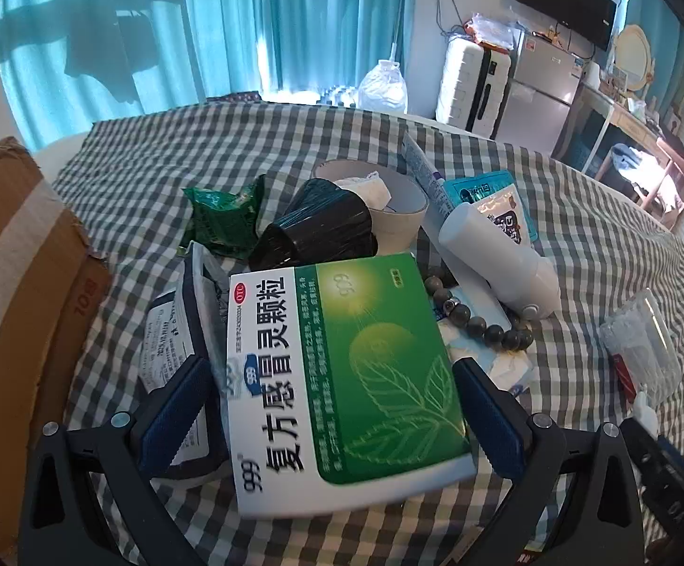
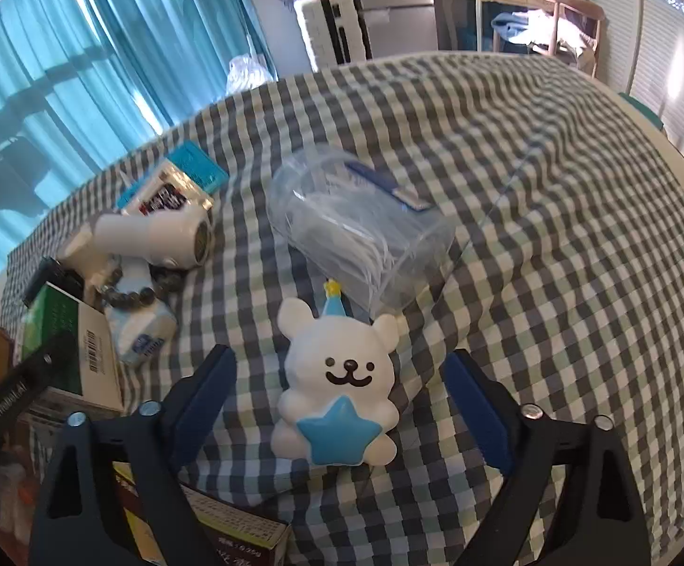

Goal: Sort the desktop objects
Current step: 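Carry the white bear with the right tool while the left tool carries the green box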

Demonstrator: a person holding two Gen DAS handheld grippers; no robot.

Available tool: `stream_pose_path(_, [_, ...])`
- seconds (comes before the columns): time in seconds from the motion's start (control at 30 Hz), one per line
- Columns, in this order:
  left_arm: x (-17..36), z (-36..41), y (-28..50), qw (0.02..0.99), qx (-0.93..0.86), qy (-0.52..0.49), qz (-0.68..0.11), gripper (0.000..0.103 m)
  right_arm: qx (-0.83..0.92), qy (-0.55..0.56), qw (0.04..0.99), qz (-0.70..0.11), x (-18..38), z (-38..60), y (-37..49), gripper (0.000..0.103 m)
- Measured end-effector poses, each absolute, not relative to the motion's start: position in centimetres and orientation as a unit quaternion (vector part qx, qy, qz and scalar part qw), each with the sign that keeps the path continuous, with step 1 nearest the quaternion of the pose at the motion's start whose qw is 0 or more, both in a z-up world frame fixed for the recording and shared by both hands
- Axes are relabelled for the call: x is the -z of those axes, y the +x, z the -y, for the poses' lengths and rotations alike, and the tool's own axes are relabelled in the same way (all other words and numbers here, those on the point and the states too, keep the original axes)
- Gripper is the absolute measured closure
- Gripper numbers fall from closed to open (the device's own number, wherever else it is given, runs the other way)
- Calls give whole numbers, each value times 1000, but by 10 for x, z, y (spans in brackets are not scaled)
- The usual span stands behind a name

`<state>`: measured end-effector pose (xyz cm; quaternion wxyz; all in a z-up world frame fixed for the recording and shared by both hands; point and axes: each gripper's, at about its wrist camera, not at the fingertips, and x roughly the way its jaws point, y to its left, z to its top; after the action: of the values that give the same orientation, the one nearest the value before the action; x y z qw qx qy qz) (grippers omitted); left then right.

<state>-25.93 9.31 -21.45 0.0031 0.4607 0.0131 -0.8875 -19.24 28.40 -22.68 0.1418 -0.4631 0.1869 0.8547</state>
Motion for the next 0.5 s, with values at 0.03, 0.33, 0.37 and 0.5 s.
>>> stream_pose_path(0.03, [216, -93, -261, 1, 887, 462, -16, 0, -851, -469, 142, -187, 230, -285, -193, 33])
stream_pose_path(0.33, [205, -95, -256, -48, 883, 467, 2, 20, -849, -480, 125, -183, 228, -283, -184, 53])
stream_pose_path(0.37, [201, -95, -252, -51, 884, 465, 0, 20, -849, -480, 121, -183, 225, -283, -181, 53])
stream_pose_path(0.5, [178, -89, -233, -61, 889, 454, -7, 20, -851, -474, 116, -192, 211, -283, -170, 53])
